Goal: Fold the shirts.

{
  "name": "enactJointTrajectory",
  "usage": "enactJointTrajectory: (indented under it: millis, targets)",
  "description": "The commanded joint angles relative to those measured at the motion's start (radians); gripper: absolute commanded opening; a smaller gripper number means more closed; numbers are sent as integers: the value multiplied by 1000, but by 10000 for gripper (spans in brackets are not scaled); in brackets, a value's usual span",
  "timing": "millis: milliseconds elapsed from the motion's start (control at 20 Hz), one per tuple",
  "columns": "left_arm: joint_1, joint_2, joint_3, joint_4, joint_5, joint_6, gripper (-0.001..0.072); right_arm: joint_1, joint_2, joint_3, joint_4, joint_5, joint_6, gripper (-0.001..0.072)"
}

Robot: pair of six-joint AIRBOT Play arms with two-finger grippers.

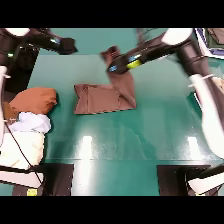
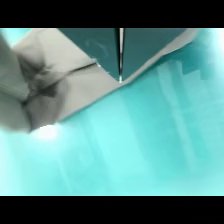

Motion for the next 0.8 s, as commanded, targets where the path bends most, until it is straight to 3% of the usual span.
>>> enactJointTrajectory:
  millis: [0,50,100,150,250,350,450,550,750]
  targets:
    - [90,55,0,11,-75,6,31,179,-136,1,-1,-285,-34,255]
    - [99,55,0,11,-96,6,31,203,-161,1,6,-332,-34,456]
    - [102,55,0,12,-111,6,31,216,-176,1,22,-350,-34,565]
    - [102,55,0,12,-122,7,31,215,-177,1,19,-323,-34,583]
    - [102,55,0,6,-131,7,31,174,-142,1,-60,-186,-34,572]
    - [102,55,0,5,-138,7,31,98,-92,0,-176,-1,-24,506]
    - [100,55,0,4,-147,7,31,1,-45,-18,-226,146,-23,506]
    - [98,55,0,3,-156,8,31,-109,13,-108,-220,183,-10,506]
    - [98,54,0,-11,-156,8,31,-313,77,-341,-196,96,12,521]
